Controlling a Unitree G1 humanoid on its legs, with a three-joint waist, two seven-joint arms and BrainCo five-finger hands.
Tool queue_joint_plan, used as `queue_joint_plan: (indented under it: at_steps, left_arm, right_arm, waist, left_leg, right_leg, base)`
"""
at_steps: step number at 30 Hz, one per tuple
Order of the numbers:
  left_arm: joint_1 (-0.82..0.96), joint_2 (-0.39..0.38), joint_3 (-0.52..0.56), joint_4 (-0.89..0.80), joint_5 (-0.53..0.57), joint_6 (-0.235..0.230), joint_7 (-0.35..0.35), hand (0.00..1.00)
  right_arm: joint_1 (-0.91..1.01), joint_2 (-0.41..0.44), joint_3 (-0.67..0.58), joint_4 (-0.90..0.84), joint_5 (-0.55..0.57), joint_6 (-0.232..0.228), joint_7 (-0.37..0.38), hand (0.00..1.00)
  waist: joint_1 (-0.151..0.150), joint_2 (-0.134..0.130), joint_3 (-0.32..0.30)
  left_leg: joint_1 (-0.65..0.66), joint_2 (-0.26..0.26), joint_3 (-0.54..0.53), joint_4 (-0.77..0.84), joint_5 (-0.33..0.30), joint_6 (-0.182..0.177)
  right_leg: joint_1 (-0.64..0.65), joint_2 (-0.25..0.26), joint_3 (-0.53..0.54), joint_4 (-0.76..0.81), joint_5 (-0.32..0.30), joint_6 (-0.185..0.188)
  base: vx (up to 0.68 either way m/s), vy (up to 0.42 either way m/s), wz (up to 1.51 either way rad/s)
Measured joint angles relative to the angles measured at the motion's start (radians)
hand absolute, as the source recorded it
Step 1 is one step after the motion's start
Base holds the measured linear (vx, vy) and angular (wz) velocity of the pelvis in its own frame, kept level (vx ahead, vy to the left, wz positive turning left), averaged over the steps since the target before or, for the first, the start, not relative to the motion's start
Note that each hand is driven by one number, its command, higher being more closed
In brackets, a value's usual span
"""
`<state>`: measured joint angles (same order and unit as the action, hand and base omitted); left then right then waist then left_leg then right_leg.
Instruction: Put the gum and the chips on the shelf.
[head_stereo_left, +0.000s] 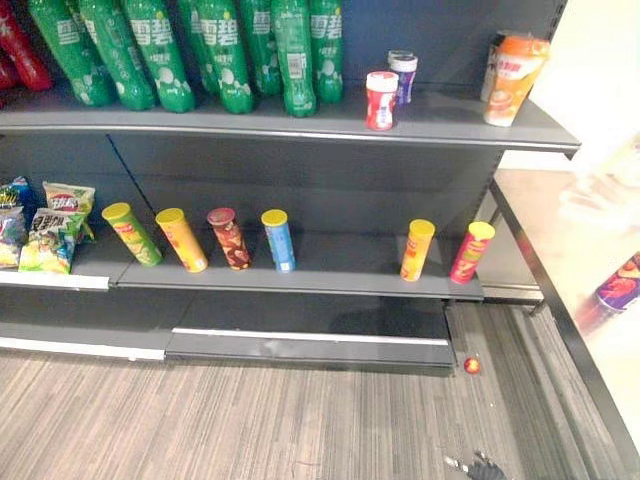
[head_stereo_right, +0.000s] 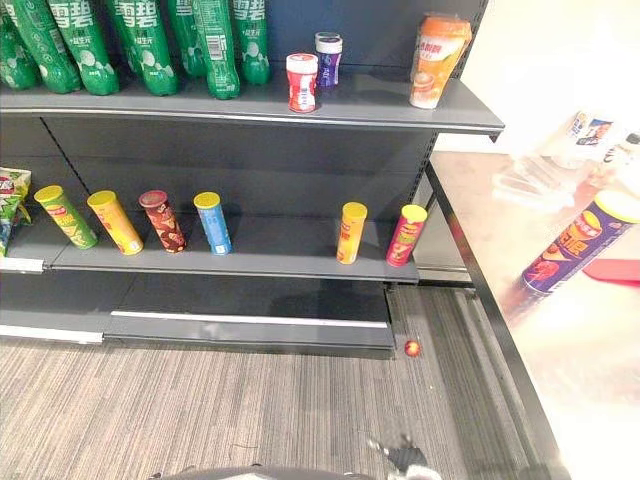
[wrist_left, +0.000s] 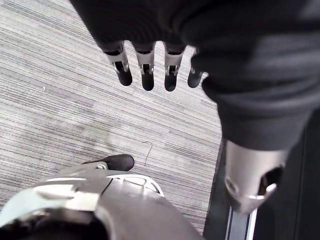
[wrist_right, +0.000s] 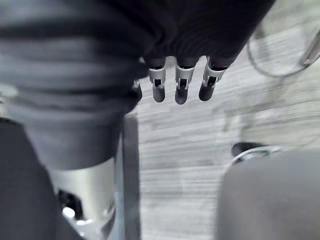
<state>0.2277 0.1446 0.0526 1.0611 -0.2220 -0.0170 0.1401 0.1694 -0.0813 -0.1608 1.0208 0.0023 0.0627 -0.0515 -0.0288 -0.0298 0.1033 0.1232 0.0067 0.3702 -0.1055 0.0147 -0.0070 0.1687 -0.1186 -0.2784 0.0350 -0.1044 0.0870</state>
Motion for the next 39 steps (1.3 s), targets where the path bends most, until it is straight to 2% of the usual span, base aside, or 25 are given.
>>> queue_joint_plan:
  at_steps: [2,5,8,12,14,16,17,18,19,20,21,23,26,28,30,33,34,36,37,39]
  left_arm:
    - [-0.002,-0.004,0.019,0.012,-0.001,0.002,-0.007,0.00]
    - [0.000,-0.005,0.032,0.014,-0.001,0.007,-0.017,0.00]
    - [-0.009,-0.007,0.032,0.014,0.000,0.010,-0.016,0.00]
    - [-0.026,-0.007,0.029,0.014,0.000,0.027,-0.018,0.00]
    - [-0.041,-0.010,0.025,0.014,0.000,0.040,-0.026,0.00]
    - [-0.049,-0.014,0.023,0.015,0.000,0.052,-0.032,0.00]
    - [-0.046,-0.015,0.024,0.014,-0.001,0.058,-0.033,0.00]
    - [-0.041,-0.011,0.025,0.014,-0.003,0.066,-0.033,0.00]
    - [-0.039,-0.006,0.026,0.013,-0.007,0.067,-0.032,0.00]
    - [-0.037,0.005,0.028,0.014,-0.010,0.070,-0.032,0.00]
    - [-0.042,0.012,0.032,0.014,-0.010,0.069,-0.031,0.00]
    - [-0.058,0.014,0.033,0.013,-0.009,0.060,-0.032,0.00]
    - [-0.082,0.008,0.034,0.011,0.006,0.046,-0.032,0.00]
    - [-0.085,-0.017,0.050,0.010,0.006,0.048,-0.032,0.00]
    - [-0.085,-0.025,0.057,0.009,0.006,0.049,-0.032,0.00]
    - [-0.085,-0.031,0.072,0.002,0.007,0.049,-0.035,0.00]
    - [-0.086,-0.029,0.075,0.002,0.008,0.049,-0.036,0.00]
    - [-0.084,-0.021,0.109,0.003,0.010,0.049,-0.036,0.00]
    - [-0.083,-0.021,0.113,0.003,0.011,0.048,-0.036,0.00]
    - [-0.084,-0.030,0.113,0.005,0.033,0.047,-0.037,0.00]
  right_arm:
    - [0.029,0.003,-0.030,0.022,-0.001,0.000,-0.007,0.00]
    - [0.039,0.010,-0.033,0.025,-0.001,-0.003,-0.006,0.00]
    - [0.040,0.012,-0.050,0.025,-0.001,-0.009,-0.004,0.00]
    - [0.046,0.020,-0.078,0.016,0.020,-0.009,-0.004,0.00]
    - [0.047,0.021,-0.103,0.014,0.054,-0.009,-0.005,0.00]
    - [0.044,0.020,-0.112,0.010,0.078,-0.012,-0.005,0.00]
    - [0.040,0.020,-0.118,0.009,0.077,-0.020,-0.005,0.00]
    - [0.035,0.019,-0.127,0.010,0.074,-0.023,-0.002,0.00]
    - [0.030,0.020,-0.128,0.015,0.072,-0.023,0.001,0.00]
    - [0.021,0.022,-0.133,0.020,0.053,-0.022,0.012,0.00]
    - [0.023,0.023,-0.137,0.030,0.035,-0.022,0.017,0.00]
    - [0.041,0.023,-0.146,0.058,0.035,-0.018,0.017,0.00]
    - [0.051,0.040,-0.158,0.067,0.035,-0.019,0.016,0.00]
    - [0.052,0.023,-0.175,0.064,0.035,-0.025,0.017,0.00]
    - [0.054,0.018,-0.176,0.055,0.034,-0.027,0.016,0.00]
    - [0.052,0.012,-0.176,0.053,0.034,-0.033,0.011,0.00]
    - [0.048,0.013,-0.176,0.053,0.035,-0.033,0.010,0.00]
    - [0.046,0.025,-0.167,0.052,0.036,-0.033,0.009,0.00]
    - [0.047,0.024,-0.158,0.052,0.036,-0.033,0.006,0.00]
    - [0.045,0.001,-0.123,0.050,0.036,-0.033,-0.001,0.00]
  waist:
    - [-0.001,-0.003,0.002]
    - [-0.024,-0.006,0.017]
    - [-0.022,-0.006,0.025]
    - [-0.028,-0.009,0.047]
    - [-0.023,-0.001,0.064]
    - [-0.025,0.008,0.088]
    - [-0.024,0.019,0.098]
    - [-0.022,0.020,0.100]
    - [-0.022,0.013,0.102]
    - [-0.021,-0.005,0.106]
    - [-0.023,-0.017,0.106]
    - [-0.025,-0.018,0.106]
    - [-0.025,-0.010,0.113]
    - [-0.026,0.019,0.125]
    - [-0.026,0.031,0.121]
    - [-0.026,0.034,0.118]
    - [-0.024,0.029,0.116]
    - [-0.021,-0.002,0.098]
    - [-0.021,-0.005,0.094]
    - [-0.022,0.017,0.082]
  left_leg:
    - [0.000,0.000,0.004,0.000,-0.003,0.000]
    - [0.002,0.000,0.028,0.000,-0.009,0.002]
    - [0.008,0.000,0.057,0.000,-0.020,0.003]
    - [0.031,-0.018,0.096,0.000,-0.047,0.010]
    - [0.039,-0.019,0.124,0.000,-0.063,0.009]
    - [0.061,-0.007,0.177,0.000,-0.077,0.008]
    - [0.082,0.010,0.239,0.000,-0.088,0.001]
    - [0.092,0.025,0.312,0.000,-0.096,-0.004]
    - [0.101,0.030,0.346,0.000,-0.104,-0.014]
    - [0.117,0.034,0.404,0.001,-0.119,-0.035]
    - [0.136,0.038,0.453,0.003,-0.122,-0.040]
    - [0.160,0.044,0.499,0.008,-0.128,-0.051]
    - [0.180,0.060,0.529,0.008,-0.125,-0.066]
    - [0.213,0.068,0.543,0.008,-0.115,-0.081]
    - [0.218,0.069,0.551,0.008,-0.108,-0.091]
    - [0.210,0.069,0.553,0.014,-0.106,-0.095]
    - [0.202,0.073,0.553,0.035,-0.106,-0.095]
    - [0.150,0.106,0.552,0.202,-0.111,-0.099]
    - [0.136,0.126,0.551,0.267,-0.119,-0.102]
    - [0.053,0.254,0.516,0.590,-0.135,-0.106]
  right_leg:
    - [-0.004,-0.001,0.004,0.000,-0.003,0.000]
    - [-0.007,-0.002,0.016,0.002,-0.015,0.003]
    - [-0.018,-0.005,0.044,0.009,-0.021,0.006]
    - [-0.050,-0.032,0.080,0.094,-0.048,0.026]
    - [-0.083,-0.040,0.080,0.155,-0.050,0.029]
    - [-0.149,-0.050,0.019,0.262,-0.045,0.020]
    - [-0.182,-0.062,-0.078,0.319,-0.033,-0.017]
    - [-0.218,-0.083,-0.215,0.375,-0.026,-0.067]
    - [-0.228,-0.098,-0.292,0.394,-0.029,-0.081]
    - [-0.237,-0.123,-0.415,0.409,-0.025,-0.091]
    - [-0.236,-0.140,-0.495,0.402,-0.024,-0.093]
    - [-0.235,-0.152,-0.524,0.376,0.009,-0.112]
    - [-0.227,-0.149,-0.536,0.399,-0.001,-0.126]
    - [-0.205,-0.155,-0.537,0.436,-0.014,-0.140]
    - [-0.195,-0.152,-0.537,0.428,-0.022,-0.128]
    - [-0.181,-0.122,-0.535,0.356,-0.048,-0.101]
    - [-0.179,-0.119,-0.533,0.339,-0.048,-0.101]
    - [-0.159,-0.107,-0.517,0.237,-0.048,-0.101]
    - [-0.147,-0.100,-0.503,0.205,-0.048,-0.100]
    - [-0.125,-0.069,-0.455,0.134,-0.035,-0.080]
  base:
    - [0.03,0.024,-0.08]
    - [0.02,0.018,-0.14]
    - [0.03,0.045,-0.27]
    - [0.08,0.073,-0.31]
    - [0.11,0.085,-0.44]
    - [0.09,0.072,-0.81]
    - [0.03,0.060,-1.51]
    - [0.02,0.063,-1.70]
    - [0.02,0.043,-1.84]
    - [0.07,-0.004,-1.63]
    - [0.11,-0.035,-1.44]
    - [0.18,-0.076,-0.80]
    - [0.21,-0.121,-0.25]
    - [0.19,-0.109,-0.03]
    - [0.11,-0.084,0.05]
    - [0.10,-0.094,-0.02]
    - [0.15,-0.165,-0.21]
    - [0.14,-0.169,-0.33]
    - [0.12,-0.166,-0.51]
    - [0.12,-0.200,-0.64]
